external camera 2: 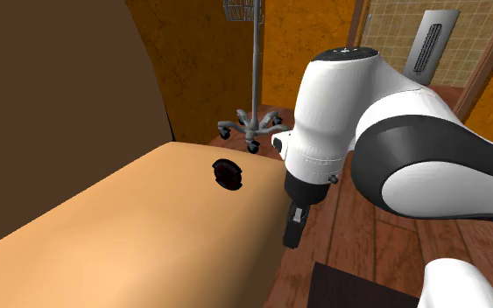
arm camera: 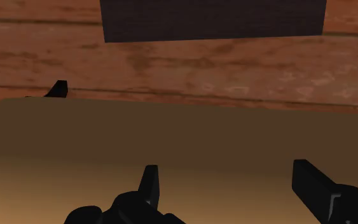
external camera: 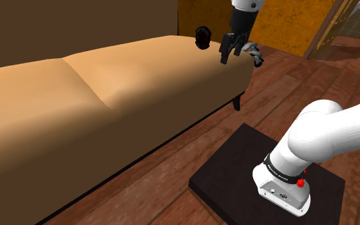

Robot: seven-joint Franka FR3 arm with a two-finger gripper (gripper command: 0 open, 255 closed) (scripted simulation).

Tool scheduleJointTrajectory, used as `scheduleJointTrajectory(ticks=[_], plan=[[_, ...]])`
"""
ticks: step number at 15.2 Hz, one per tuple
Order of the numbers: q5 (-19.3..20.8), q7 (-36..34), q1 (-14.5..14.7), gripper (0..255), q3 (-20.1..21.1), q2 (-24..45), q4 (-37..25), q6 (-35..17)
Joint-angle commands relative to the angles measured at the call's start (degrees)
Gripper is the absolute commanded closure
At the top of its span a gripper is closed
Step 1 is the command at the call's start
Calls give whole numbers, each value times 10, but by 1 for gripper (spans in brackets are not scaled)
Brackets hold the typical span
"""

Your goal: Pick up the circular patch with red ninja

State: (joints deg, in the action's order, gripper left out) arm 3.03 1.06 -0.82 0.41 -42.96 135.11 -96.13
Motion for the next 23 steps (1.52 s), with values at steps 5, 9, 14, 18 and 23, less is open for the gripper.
scheduleJointTrajectory(ticks=[5, 9, 14, 18, 23], plan=[[6, 11, -8, 0, -16, 88, -81, -10], [7, 23, -15, 0, -31, 174, -171, -8], [2, 39, -22, 0, -49, 283, -300, 9], [-8, 53, -30, 0, -63, 375, -422, 36], [-14, 60, -35, 0, -69, 416, -458, 30]])
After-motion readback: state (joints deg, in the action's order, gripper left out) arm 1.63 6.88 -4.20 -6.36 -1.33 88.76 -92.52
